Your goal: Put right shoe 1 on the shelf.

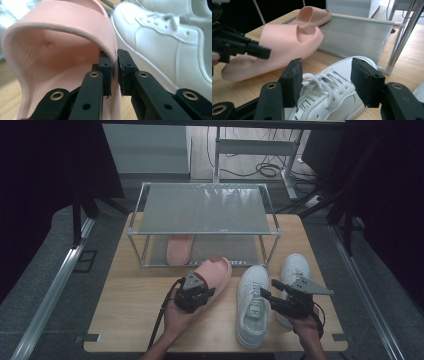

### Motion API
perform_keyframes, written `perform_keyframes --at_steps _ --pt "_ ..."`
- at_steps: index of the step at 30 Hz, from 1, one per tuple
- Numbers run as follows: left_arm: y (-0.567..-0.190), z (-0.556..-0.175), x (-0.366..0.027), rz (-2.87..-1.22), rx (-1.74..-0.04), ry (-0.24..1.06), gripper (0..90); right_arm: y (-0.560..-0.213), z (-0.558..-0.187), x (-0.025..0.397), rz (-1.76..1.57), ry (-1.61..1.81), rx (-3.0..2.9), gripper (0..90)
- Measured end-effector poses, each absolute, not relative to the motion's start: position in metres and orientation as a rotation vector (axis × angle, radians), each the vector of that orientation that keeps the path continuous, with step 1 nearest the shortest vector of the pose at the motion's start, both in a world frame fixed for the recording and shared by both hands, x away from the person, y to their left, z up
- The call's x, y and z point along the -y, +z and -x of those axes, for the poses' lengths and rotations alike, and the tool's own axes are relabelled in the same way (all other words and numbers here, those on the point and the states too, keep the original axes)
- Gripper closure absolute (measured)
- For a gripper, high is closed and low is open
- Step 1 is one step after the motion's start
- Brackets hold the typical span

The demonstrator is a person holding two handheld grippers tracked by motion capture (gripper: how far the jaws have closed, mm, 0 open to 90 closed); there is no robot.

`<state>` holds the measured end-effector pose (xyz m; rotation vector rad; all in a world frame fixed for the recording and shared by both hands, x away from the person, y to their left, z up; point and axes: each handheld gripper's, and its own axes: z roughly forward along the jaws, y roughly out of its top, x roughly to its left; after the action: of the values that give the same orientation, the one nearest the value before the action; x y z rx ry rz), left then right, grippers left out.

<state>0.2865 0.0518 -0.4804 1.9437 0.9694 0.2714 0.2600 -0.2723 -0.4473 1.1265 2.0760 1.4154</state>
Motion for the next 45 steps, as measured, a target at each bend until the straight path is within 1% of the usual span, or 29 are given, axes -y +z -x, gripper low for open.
perform_keyframes --at_steps 9,16,17,21,27,41,43,44,45 --pt "-0.479 -0.319 -0.036 -1.893 -1.019 0.335 83.2 -0.448 -0.26 0.273 -1.127 1.416 -2.079 42.9" --pt "-0.486 -0.348 -0.024 -1.883 -1.076 0.414 83.1 -0.448 -0.261 0.273 -1.129 1.42 -2.077 42.8" --pt "-0.489 -0.357 -0.023 -1.873 -1.103 0.43 83.1 -0.448 -0.261 0.273 -1.126 1.419 -2.079 42.8" --pt "-0.492 -0.368 -0.021 -1.851 -1.13 0.442 83.0 -0.448 -0.26 0.272 -1.124 1.419 -2.083 42.8" --pt "-0.498 -0.389 -0.016 -1.832 -1.174 0.502 83.0 -0.448 -0.261 0.273 -1.131 1.421 -2.079 42.8" --pt "-0.512 -0.414 -0.011 -1.821 -1.246 0.559 82.4 -0.45 -0.262 0.274 -1.138 1.417 -2.079 42.8" --pt "-0.515 -0.415 -0.011 -1.831 -1.247 0.575 80.9 -0.45 -0.262 0.274 -1.138 1.416 -2.08 42.8" --pt "-0.515 -0.415 -0.01 -1.834 -1.247 0.586 78.5 -0.45 -0.262 0.274 -1.139 1.415 -2.081 42.8" --pt "-0.515 -0.414 -0.01 -1.832 -1.246 0.593 73.5 -0.45 -0.262 0.274 -1.139 1.415 -2.081 42.8"
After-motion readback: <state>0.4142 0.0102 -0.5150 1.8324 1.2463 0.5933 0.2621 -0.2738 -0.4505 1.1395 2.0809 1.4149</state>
